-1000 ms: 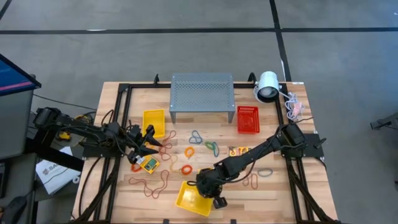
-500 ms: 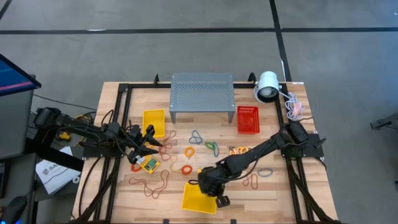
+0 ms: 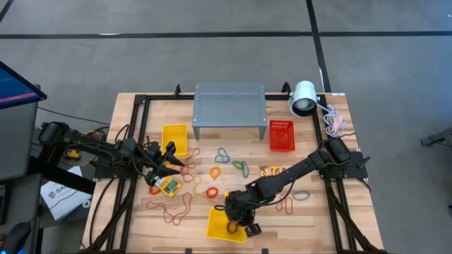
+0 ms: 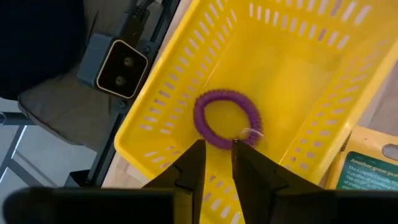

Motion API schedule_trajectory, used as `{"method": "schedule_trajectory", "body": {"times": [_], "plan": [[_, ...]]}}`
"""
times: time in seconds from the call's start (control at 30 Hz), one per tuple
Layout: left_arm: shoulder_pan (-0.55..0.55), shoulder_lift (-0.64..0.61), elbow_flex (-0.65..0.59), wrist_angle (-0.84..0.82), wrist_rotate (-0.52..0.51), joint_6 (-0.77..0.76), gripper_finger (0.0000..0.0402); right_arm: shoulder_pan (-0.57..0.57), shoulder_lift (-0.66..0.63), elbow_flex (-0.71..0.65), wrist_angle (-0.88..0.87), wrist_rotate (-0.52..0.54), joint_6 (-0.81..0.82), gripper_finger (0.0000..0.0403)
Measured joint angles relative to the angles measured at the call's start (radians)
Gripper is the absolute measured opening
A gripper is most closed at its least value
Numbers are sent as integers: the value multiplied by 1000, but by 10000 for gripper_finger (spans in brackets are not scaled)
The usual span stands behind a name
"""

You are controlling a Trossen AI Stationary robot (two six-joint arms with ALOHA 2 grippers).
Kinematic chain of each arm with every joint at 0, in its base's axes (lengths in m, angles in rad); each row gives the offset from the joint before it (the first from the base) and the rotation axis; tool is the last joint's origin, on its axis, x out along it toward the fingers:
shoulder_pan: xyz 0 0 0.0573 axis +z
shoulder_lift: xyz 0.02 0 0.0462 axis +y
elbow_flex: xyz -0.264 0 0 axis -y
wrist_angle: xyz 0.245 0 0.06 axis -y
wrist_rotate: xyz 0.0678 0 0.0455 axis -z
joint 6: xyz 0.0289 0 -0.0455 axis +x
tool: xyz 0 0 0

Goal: Pick & Place Office Desk Supplies
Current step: Put the violet spiral keychain into the bottom yellow bin, then put the blue rubber band into the red bin

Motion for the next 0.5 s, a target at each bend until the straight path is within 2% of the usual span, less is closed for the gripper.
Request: {"method": "schedule_trajectory", "body": {"times": [0.2, 0.5], "plan": [[0, 0, 0, 0, 0, 0, 155, 0, 0, 0, 24, 0, -3, 93], [0, 0, 0, 0, 0, 4, 155, -16, -50, 0, 11, 4, -4, 151]]}}
